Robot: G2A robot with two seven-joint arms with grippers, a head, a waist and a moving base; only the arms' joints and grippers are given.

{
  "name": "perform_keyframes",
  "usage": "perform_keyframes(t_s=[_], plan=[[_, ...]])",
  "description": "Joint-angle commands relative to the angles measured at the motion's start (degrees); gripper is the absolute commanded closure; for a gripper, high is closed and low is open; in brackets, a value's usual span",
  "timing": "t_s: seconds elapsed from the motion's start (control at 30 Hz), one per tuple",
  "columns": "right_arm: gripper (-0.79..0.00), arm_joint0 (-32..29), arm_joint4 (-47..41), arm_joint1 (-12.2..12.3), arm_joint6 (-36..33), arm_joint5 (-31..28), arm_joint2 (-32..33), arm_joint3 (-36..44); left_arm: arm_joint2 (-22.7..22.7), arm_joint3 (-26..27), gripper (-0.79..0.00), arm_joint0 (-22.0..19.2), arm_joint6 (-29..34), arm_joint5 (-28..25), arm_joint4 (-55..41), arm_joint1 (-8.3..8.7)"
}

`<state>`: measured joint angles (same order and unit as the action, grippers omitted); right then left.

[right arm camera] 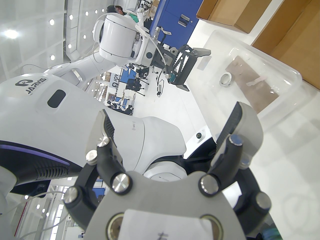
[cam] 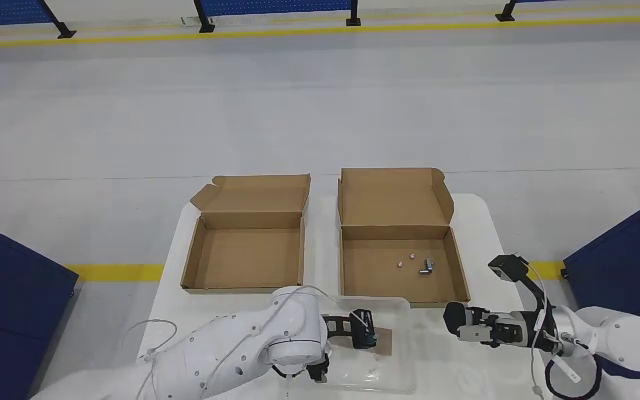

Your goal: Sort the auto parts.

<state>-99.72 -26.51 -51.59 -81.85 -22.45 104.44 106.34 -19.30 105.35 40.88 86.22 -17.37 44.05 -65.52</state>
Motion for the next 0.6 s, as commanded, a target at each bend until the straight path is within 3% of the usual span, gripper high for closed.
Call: perform_keyframes(t_s=[0.0, 0.1, 0.23, 0.57], plan=[[-0.785, 0.0, 0.0, 0.0, 0.0, 0.0, 0.0, 0.0, 0.0, 0.0, -0.785, 0.0, 0.0, -0.01, 0.0, 0.0], [-0.785, 0.0, 0.0, 0.0, 0.0, 0.0, 0.0, 0.0, 0.0, -1.76, -0.785, 0.62, -0.79, 0.82, 0.37, -0.01], [-0.785, 0.0, 0.0, 0.0, 0.0, 0.0, 0.0, 0.0, 0.88, -4.13, -0.785, -0.24, -1.22, -1.91, 0.11, -0.85], [-0.785, 0.0, 0.0, 0.0, 0.0, 0.0, 0.0, 0.0, 4.49, -13.14, -0.785, -2.54, -5.1, -5.24, -0.24, -5.03]])
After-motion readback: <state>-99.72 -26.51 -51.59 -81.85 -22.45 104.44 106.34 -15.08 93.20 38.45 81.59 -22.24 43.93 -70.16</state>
